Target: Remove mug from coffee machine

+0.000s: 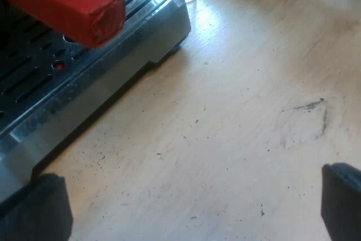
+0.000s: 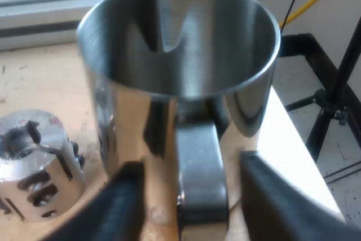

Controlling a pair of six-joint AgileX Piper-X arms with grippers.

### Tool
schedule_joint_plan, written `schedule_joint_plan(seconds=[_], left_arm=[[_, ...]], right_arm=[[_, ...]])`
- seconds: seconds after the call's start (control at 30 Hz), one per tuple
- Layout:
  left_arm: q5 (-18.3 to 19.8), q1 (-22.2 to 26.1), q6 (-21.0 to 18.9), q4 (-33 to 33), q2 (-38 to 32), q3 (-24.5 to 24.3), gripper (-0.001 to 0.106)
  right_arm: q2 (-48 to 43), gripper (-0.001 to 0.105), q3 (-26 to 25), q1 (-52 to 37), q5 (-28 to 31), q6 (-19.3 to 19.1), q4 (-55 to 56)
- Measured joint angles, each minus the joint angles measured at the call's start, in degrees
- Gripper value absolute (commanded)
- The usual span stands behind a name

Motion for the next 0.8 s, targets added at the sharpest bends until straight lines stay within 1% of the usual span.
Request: schedule_joint_plan(seconds=[0.07, 0.2, 0.3, 0.4, 0.53, 0.57, 0.7, 0.73, 0.8], left_arm=[[0.0, 0.0, 0.0, 0.0, 0.0, 0.0, 0.091], [-0.09, 0.0, 0.0, 0.0, 0.0, 0.0, 0.091], [-0.29, 0.0, 0.0, 0.0, 0.0, 0.0, 0.091], [-0.7, 0.0, 0.0, 0.0, 0.0, 0.0, 0.091], [-1.12, 0.0, 0.0, 0.0, 0.0, 0.0, 0.091], [-1.12, 0.0, 0.0, 0.0, 0.0, 0.0, 0.091], [-1.29, 0.0, 0.0, 0.0, 0.0, 0.0, 0.091], [-1.29, 0.0, 0.0, 0.0, 0.0, 0.0, 0.091], [-1.29, 0.0, 0.0, 0.0, 0.0, 0.0, 0.091]], right_arm=[[0.0, 0.062, 0.0, 0.0, 0.0, 0.83, 0.7], [-0.94, 0.062, 0.0, 0.0, 0.0, 0.89, 4.28], [-3.36, 0.062, 0.0, 0.0, 0.0, 0.89, 7.93], [-8.7, 0.062, 0.0, 0.0, -0.1, 0.89, 13.71], [-15.44, 0.062, 0.0, 0.0, -3.12, 0.89, 23.44], [-18.25, 0.062, 0.0, 0.0, -4.87, 0.89, 27.71], [-24.07, 0.062, 0.0, 0.0, -6.62, 0.89, 33.49], [-27.25, 0.062, 0.0, 0.0, -7.03, 0.89, 36.41], [-30.88, 0.062, 0.0, 0.0, -7.62, 0.89, 40.19]])
